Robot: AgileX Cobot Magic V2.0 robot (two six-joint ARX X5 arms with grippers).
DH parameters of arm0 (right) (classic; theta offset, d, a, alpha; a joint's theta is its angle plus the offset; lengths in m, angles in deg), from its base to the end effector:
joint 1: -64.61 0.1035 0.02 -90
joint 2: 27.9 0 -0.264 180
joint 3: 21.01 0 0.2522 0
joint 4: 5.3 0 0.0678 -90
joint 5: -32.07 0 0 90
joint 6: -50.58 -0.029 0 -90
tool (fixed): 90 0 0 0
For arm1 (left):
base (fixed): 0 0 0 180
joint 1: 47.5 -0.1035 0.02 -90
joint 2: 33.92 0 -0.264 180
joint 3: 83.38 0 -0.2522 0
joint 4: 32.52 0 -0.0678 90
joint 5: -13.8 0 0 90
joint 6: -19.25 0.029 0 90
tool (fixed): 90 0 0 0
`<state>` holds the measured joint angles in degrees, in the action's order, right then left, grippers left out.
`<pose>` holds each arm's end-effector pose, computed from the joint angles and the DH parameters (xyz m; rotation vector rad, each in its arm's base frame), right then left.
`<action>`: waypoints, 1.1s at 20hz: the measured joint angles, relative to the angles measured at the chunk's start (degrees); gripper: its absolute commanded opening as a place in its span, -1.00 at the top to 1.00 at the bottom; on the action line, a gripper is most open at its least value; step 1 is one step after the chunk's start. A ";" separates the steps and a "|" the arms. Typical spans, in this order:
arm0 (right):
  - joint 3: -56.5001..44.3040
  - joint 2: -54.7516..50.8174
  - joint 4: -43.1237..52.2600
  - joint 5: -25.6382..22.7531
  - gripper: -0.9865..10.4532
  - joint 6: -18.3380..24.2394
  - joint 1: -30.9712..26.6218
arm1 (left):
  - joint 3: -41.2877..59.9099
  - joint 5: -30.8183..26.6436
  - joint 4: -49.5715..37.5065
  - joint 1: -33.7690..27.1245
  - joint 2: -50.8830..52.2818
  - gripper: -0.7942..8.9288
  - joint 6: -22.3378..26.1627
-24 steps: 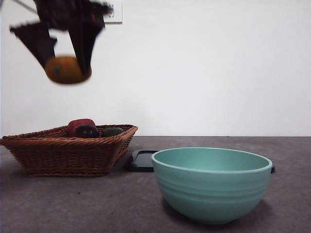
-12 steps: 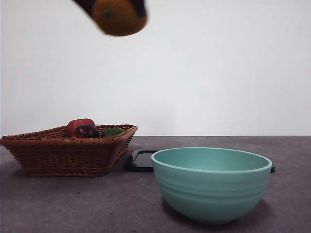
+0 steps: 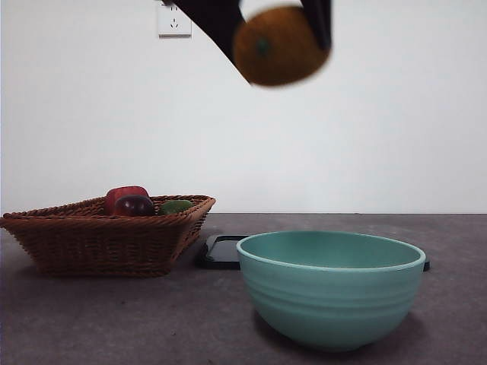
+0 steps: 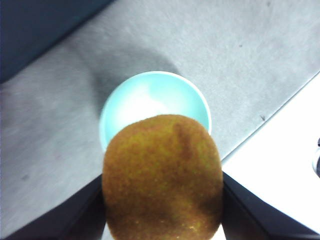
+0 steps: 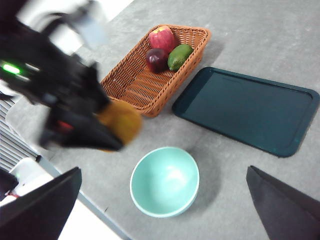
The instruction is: Pick up the wifruite, put it on the bowl, pick up the plate, put it on desk
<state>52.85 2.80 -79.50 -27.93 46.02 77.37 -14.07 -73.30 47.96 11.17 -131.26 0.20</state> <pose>0.0520 0.0266 0.3629 0.1571 0.5770 0.7058 0.1738 -0.2884 0.3344 0.2986 1.2080 -0.7428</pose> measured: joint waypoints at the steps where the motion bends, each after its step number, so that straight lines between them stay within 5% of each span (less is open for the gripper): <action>1: 0.02 -0.37 -0.81 -0.02 -0.18 0.02 0.00 | 0.00 0.00 -0.85 0.37 -1.49 0.34 0.02; 22: 0.07 -3.67 -3.21 -0.04 -0.18 0.28 0.00 | 0.00 -0.68 -5.33 1.73 -21.55 0.34 1.81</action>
<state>52.91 -0.87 -82.72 -27.97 46.30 77.37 -14.07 -73.98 42.62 12.90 -152.81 2.01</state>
